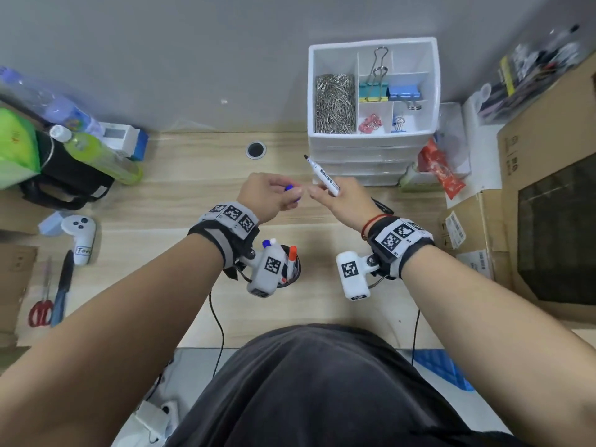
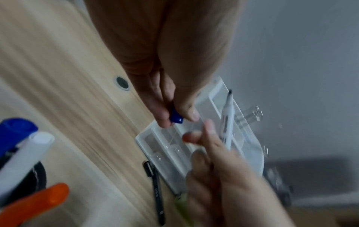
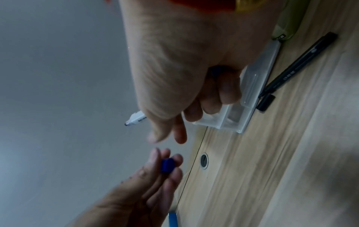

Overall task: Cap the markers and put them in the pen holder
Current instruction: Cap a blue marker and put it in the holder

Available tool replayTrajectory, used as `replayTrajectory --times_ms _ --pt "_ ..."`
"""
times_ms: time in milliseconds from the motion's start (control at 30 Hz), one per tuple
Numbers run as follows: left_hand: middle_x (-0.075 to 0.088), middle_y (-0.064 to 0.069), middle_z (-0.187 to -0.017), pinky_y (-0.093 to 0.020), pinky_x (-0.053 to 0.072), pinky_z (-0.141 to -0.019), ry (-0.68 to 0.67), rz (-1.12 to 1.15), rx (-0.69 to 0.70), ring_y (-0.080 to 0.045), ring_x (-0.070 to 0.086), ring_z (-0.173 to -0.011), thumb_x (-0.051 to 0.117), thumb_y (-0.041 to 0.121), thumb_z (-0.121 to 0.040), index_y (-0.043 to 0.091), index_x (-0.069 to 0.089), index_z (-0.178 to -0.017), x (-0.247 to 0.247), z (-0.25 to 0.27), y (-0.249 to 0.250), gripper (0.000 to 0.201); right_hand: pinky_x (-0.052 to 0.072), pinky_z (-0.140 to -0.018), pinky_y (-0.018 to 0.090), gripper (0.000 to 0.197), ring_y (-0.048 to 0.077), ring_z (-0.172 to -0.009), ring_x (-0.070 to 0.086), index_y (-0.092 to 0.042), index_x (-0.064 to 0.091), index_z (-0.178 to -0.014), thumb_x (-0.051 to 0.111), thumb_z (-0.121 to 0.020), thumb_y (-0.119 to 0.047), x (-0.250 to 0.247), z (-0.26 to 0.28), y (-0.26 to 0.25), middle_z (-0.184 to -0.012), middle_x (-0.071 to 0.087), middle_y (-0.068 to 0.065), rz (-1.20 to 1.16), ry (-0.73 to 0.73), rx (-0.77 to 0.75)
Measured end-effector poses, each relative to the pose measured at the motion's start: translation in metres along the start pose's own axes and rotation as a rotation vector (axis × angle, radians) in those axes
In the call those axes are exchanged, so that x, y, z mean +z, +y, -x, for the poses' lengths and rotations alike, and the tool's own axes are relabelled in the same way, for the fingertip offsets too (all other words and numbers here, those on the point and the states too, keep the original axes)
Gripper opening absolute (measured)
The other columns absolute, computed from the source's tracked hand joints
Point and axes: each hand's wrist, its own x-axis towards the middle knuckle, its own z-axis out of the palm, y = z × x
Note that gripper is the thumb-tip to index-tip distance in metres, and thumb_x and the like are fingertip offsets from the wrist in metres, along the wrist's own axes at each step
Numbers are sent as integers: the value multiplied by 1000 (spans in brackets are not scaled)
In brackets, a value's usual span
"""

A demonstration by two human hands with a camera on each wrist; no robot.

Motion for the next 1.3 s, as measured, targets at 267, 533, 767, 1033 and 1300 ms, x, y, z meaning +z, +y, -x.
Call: replayTrajectory --times_ms 267,533,767,1033,1300 --pt "73 -12 -97 -15 56 -64 138 486 -202 -17 71 -85 55 27 -99 3 66 -97 -32 6 3 27 33 -61 31 41 6 -60 45 -12 65 -86 42 -104 -41 4 16 -9 -65 49 -9 235 -200 -126" --pt "71 -17 -106 -16 57 -64 135 480 -173 -17 72 -81 58 25 -97 1 67 -102 -25 12 6 26 43 -67 37 42 23 -66 54 -19 63 -83 41 -102 -49 8 14 -17 -72 60 7 294 -191 -172" --pt "72 -13 -101 -18 58 -77 111 365 -67 -20 72 -90 60 24 -96 5 68 -94 -18 17 8 21 40 -64 35 44 17 -61 50 -18 65 -87 38 -103 -49 9 15 -22 -64 53 -5 315 -198 -140" --pt "72 -13 -98 -15 57 -70 121 335 -20 -17 72 -85 59 25 -97 5 68 -96 -18 22 11 22 35 -60 32 42 9 -58 47 -19 64 -84 39 -103 -46 9 13 -26 -61 50 -9 300 -198 -128" --pt "74 -7 -92 -17 56 -78 27 238 7 -16 70 -89 64 29 -93 7 71 -96 -15 25 11 24 39 -68 34 48 13 -64 50 -27 61 -76 32 -103 -52 8 14 -37 -66 52 -8 267 -199 -96"
